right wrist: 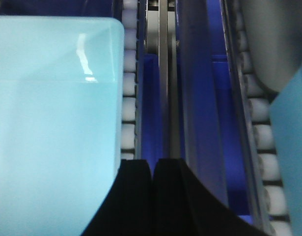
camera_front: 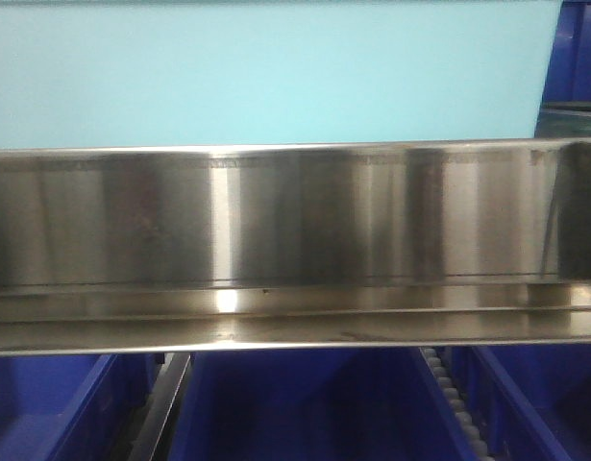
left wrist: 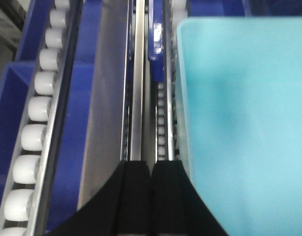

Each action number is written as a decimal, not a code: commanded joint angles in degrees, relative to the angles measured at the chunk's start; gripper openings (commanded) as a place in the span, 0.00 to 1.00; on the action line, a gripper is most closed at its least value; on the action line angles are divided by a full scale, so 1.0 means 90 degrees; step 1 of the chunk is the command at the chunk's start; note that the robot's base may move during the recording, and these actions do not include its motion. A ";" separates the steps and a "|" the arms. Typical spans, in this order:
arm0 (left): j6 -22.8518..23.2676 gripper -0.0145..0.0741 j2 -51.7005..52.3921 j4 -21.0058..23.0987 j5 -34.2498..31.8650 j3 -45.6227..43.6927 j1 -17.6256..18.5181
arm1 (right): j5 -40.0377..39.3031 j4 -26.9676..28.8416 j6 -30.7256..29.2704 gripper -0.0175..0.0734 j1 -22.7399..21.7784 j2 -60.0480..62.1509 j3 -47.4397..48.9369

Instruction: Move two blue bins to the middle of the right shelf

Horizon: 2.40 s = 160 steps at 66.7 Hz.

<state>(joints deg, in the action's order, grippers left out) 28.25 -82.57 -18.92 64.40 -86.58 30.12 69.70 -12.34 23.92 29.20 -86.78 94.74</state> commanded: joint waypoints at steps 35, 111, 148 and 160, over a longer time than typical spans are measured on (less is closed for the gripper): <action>0.0074 0.48 -0.0266 0.0063 -0.0092 -0.0116 0.0042 | 0.0029 0.0308 0.0011 0.54 0.0015 -0.0434 0.0086; 0.0061 0.46 -0.1016 0.0610 0.0151 -0.0116 0.0103 | -0.0234 0.0477 0.0011 0.54 -0.0009 -0.0743 -0.0467; 0.0061 0.28 -0.1043 0.0610 0.0225 -0.0116 0.0103 | -0.0252 0.0368 0.0011 0.13 -0.0009 -0.0753 -0.0467; 0.0061 0.04 -0.1043 0.0610 0.0129 -0.0116 0.0103 | -0.0240 0.0322 0.0011 0.02 -0.0009 -0.0753 -0.0467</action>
<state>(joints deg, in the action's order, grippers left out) 28.62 -92.05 -12.75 66.24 -87.20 30.77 67.92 -7.29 24.05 29.34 -93.65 90.73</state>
